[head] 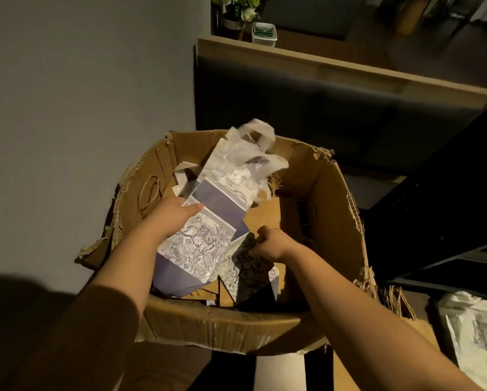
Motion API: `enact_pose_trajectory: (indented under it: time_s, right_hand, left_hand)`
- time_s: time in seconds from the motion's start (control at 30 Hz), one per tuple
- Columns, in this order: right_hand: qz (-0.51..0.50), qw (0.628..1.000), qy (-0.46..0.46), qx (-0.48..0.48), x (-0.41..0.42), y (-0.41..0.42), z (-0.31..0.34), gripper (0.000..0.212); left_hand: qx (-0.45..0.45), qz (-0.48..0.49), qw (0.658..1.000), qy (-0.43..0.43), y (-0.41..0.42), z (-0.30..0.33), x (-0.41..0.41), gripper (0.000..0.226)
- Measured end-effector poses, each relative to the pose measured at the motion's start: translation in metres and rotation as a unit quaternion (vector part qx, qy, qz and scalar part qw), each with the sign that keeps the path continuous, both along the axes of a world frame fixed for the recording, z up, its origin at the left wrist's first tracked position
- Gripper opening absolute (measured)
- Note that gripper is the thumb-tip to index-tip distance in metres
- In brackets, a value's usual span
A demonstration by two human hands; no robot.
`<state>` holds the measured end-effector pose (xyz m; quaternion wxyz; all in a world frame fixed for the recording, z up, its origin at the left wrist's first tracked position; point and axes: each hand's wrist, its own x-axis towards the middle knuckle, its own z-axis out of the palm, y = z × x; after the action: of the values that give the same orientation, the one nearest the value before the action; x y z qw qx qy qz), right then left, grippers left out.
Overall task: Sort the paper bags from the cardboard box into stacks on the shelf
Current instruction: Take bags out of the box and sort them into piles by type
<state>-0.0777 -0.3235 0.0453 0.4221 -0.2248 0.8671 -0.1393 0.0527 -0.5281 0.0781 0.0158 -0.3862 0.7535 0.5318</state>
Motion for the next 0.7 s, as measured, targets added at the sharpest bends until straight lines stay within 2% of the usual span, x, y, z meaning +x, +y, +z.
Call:
enact_pose_trajectory:
  time_s: [0.03, 0.1, 0.2, 0.33, 0.4, 0.47, 0.53, 0.6, 0.63, 0.7]
  right_hand:
    - [-0.016, 1.000, -0.020, -0.006, 0.000, 0.001, -0.001, 0.083]
    - [-0.038, 0.998, -0.044, -0.017, 0.001, 0.003, -0.005, 0.095]
    - [-0.046, 0.999, -0.014, -0.018, 0.004, 0.005, -0.008, 0.097]
    - [-0.050, 0.999, 0.008, -0.017, 0.009, 0.007, -0.003, 0.072]
    - [-0.065, 0.997, 0.000, -0.047, 0.011, 0.008, 0.001, 0.061]
    - [-0.074, 0.995, -0.030, -0.066, 0.012, 0.007, 0.003, 0.054]
    - [-0.071, 0.989, -0.090, -0.090, 0.010, 0.005, 0.006, 0.022]
    - [-0.104, 0.966, -0.167, -0.166, 0.004, 0.007, 0.005, 0.004]
    - [-0.124, 0.948, -0.207, -0.209, 0.001, 0.010, 0.007, 0.006]
    - [-0.147, 0.900, -0.288, -0.291, -0.002, 0.014, 0.011, 0.024]
  left_hand:
    - [0.024, 0.021, 0.999, 0.020, -0.001, 0.002, 0.002, 0.027]
    - [0.069, 0.061, 0.994, 0.058, 0.001, 0.011, 0.003, 0.041]
    - [0.137, 0.115, 0.980, 0.089, 0.005, 0.025, 0.004, 0.042]
    - [0.201, 0.195, 0.954, 0.110, 0.012, 0.035, 0.009, 0.046]
    - [0.199, 0.213, 0.949, 0.120, 0.016, 0.034, 0.009, 0.048]
    - [0.176, 0.214, 0.954, 0.117, 0.017, 0.027, 0.006, 0.048]
    - [0.160, 0.207, 0.958, 0.117, 0.017, 0.022, 0.005, 0.048]
    - [0.157, 0.218, 0.957, 0.113, 0.020, 0.025, 0.006, 0.043]
    - [0.176, 0.224, 0.952, 0.115, 0.021, 0.024, 0.006, 0.039]
    - [0.240, 0.233, 0.933, 0.130, 0.024, 0.026, 0.007, 0.028]
